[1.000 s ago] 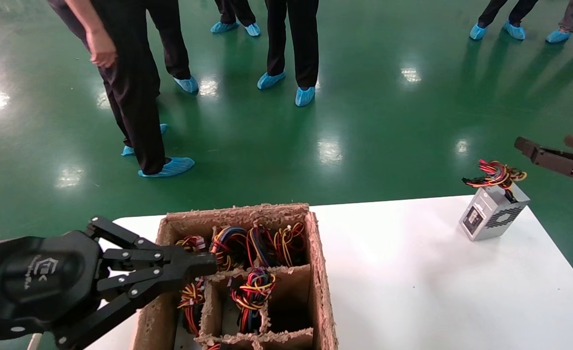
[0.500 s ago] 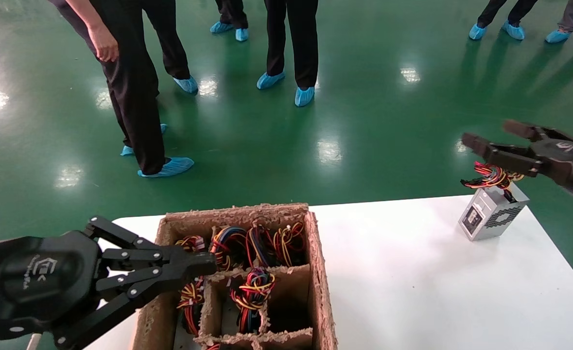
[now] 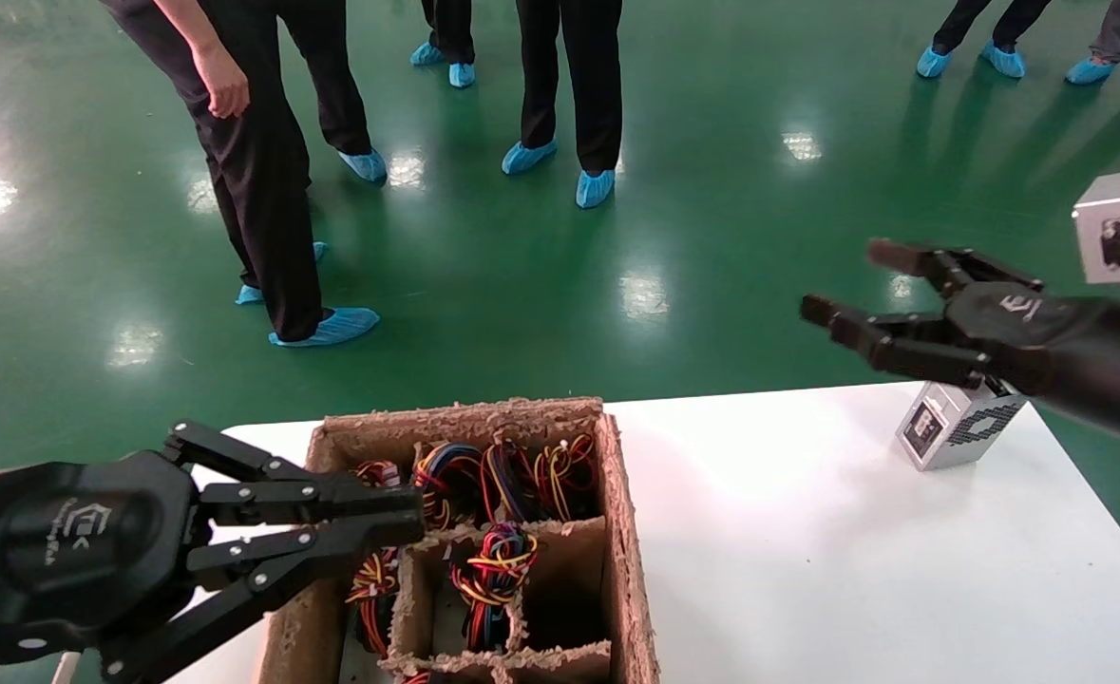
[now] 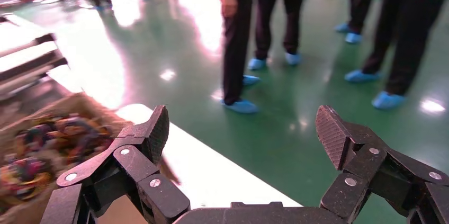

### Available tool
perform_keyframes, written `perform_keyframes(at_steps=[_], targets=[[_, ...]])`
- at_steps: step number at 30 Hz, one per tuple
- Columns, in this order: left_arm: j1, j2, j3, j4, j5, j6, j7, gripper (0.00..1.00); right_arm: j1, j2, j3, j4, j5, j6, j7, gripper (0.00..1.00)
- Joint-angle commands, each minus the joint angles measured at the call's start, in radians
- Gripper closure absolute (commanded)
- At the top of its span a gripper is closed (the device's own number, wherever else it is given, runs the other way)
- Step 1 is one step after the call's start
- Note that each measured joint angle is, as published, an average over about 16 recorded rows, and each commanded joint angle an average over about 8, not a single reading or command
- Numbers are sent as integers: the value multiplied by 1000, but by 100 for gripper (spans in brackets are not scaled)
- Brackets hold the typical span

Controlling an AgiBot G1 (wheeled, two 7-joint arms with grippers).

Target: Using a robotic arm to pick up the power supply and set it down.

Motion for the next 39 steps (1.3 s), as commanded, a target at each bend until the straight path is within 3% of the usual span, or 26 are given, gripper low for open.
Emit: perform_keyframes(at_steps=[1,28,39], targets=[[0,0,0,0,0,0,0,0,-5,0,-2,22,13,-23,-3,0],[0,0,0,0,0,0,0,0,-67,5,-26,309,183,-323,-48,0],[0,0,0,0,0,0,0,0,-73,5,-28,332,200,-348,-52,0]])
